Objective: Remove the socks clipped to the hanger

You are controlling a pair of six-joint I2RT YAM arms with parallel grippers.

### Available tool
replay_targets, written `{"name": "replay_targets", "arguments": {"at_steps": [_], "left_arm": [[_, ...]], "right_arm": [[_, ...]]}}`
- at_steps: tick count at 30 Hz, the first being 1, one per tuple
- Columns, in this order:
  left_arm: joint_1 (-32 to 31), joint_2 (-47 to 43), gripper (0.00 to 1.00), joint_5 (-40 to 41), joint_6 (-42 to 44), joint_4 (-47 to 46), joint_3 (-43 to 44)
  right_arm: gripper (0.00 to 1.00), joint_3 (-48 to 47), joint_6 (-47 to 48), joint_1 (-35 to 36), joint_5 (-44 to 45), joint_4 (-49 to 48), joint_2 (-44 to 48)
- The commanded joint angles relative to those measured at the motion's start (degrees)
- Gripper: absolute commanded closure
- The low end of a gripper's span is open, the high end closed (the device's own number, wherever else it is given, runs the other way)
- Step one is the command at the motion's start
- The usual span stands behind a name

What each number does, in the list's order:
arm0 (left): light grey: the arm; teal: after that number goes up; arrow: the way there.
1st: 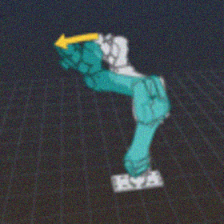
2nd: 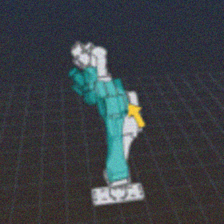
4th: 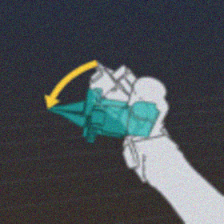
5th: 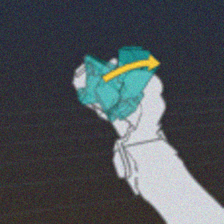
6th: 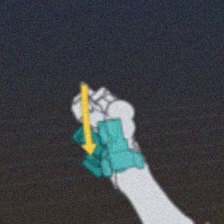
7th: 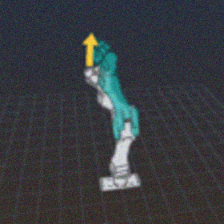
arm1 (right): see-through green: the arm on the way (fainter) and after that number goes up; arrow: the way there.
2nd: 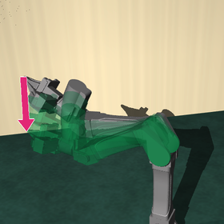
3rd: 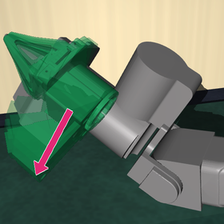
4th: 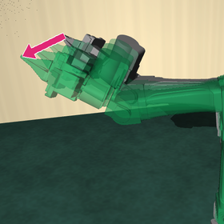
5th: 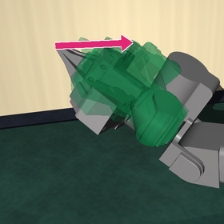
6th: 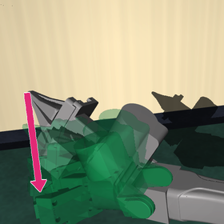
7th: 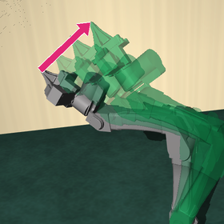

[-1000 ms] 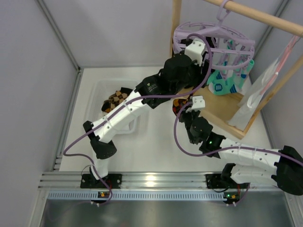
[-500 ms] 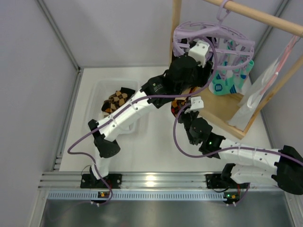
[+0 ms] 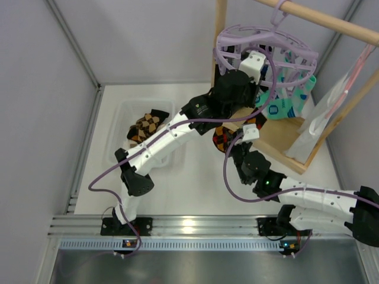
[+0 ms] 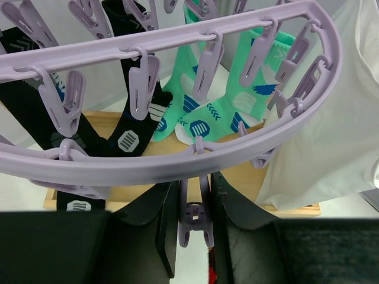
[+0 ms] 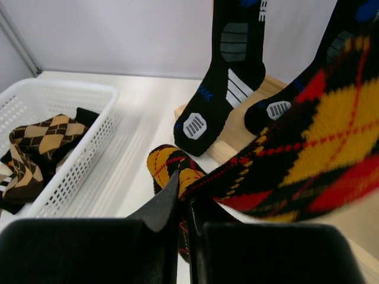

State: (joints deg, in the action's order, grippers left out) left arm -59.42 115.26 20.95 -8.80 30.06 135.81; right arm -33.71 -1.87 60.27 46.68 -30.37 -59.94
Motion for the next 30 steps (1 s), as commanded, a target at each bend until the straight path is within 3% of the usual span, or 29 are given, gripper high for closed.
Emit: {"name": "replay_targets", "arguments": {"at_steps": [1,2,4,5,8,12,15,19,23,26,30], "left_arm": [[-0.17,-1.18,0.87,1.37,0.71,-2.82,0.78],[-0.08,-1.44,0.86,1.72,0.8,-2.73,0.34],[-0.08,-2.49,0.73,1.73,0.8,-2.73,-1.42],[-0.08,-3.11,0.54,1.73,0.36,-2.73,-2.29],[-0.08,-6.61,0.26,3.21,-1.04,-2.64,-6.77],[-0.08,-14.0,0.07,14.08,-3.24,-2.47,-17.82],[0.62,-22.08,0.02,19.46,-5.96,-2.38,-27.91],[1.93,-35.52,0.02,28.86,-11.05,-0.55,-42.62],[7.72,-47.74,0.02,27.58,-19.75,9.2,-52.21],[15.98,-54.87,0.02,23.01,-20.91,16.94,-58.27],[21.8,-61.46,0.02,26.14,-19.16,23.01,-61.62]], "right_arm": [[1.0,4.86,-2.69,1.17,-0.35,-1.01,3.77],[1.0,6.28,-3.05,1.25,-1.4,-1.01,5.26],[1.0,9.44,-4.53,1.17,-2.99,0.04,7.02],[1.0,10.24,-5.16,1.17,-4.56,2.14,9.03],[1.0,13.05,-6.65,0.9,-6.68,5.74,13.25],[1.0,13.76,-7.45,-0.94,-10.55,9.35,17.31],[1.0,12.62,-7.45,-2.96,-15.46,11.38,18.11],[1.0,8.94,-8.15,-7.0,-25.21,12.44,15.39],[1.0,2.71,-7.54,-10.17,-35.58,13.75,7.33],[1.0,-4.5,-6.83,-10.17,-42.42,14.72,-0.14],[1.0,-14.78,-7.01,-10.08,-49.39,14.81,-11.22]]}}
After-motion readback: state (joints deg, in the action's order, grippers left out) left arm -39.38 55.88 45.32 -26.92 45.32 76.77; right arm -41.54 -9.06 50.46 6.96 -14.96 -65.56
